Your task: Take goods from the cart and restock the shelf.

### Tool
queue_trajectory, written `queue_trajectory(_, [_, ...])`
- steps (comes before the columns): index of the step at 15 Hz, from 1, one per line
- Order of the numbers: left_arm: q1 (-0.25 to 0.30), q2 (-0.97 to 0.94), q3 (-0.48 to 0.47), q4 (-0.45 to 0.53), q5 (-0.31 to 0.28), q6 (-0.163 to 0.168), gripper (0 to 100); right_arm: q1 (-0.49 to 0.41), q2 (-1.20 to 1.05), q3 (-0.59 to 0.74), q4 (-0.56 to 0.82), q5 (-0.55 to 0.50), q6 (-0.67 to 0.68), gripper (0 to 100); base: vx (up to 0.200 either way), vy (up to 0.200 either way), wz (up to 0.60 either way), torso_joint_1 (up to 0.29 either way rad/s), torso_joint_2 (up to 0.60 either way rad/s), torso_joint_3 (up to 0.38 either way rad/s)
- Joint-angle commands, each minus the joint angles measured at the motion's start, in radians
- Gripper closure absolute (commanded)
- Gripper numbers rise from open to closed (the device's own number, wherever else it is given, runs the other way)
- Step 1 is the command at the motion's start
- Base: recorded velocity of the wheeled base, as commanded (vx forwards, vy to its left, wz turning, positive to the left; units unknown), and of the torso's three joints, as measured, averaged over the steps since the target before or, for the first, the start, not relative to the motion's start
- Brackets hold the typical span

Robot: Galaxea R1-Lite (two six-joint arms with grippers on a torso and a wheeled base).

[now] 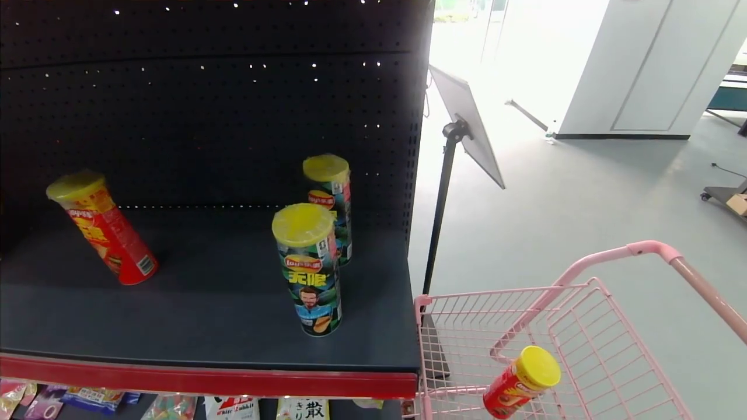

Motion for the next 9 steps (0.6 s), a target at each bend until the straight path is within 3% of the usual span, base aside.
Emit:
queue_trajectory(1, [0.0, 0.001, 0.0, 0.0, 0.0, 0.0, 0, 0.0, 0.001, 0.0, -0.001, 0.0, 0.0, 0, -0.2, 0.0, 0.0, 0.007, 0.0, -0.002])
queue_trajectory(3, [0.0, 0.001, 0.0, 0.0, 0.001, 0.0, 0, 0.0, 0.001, 0.0, -0.001, 0.0, 0.0, 0, -0.2, 0.0, 0.0, -0.017, 0.0, 0.007])
queue_trajectory(9, [0.0, 0.001, 0.0, 0.0, 0.0, 0.002, 0, 0.0, 0.001, 0.0, -0.001, 0.0, 0.0, 0, 0.0, 0.0, 0.0, 0.0, 0.0, 0.0])
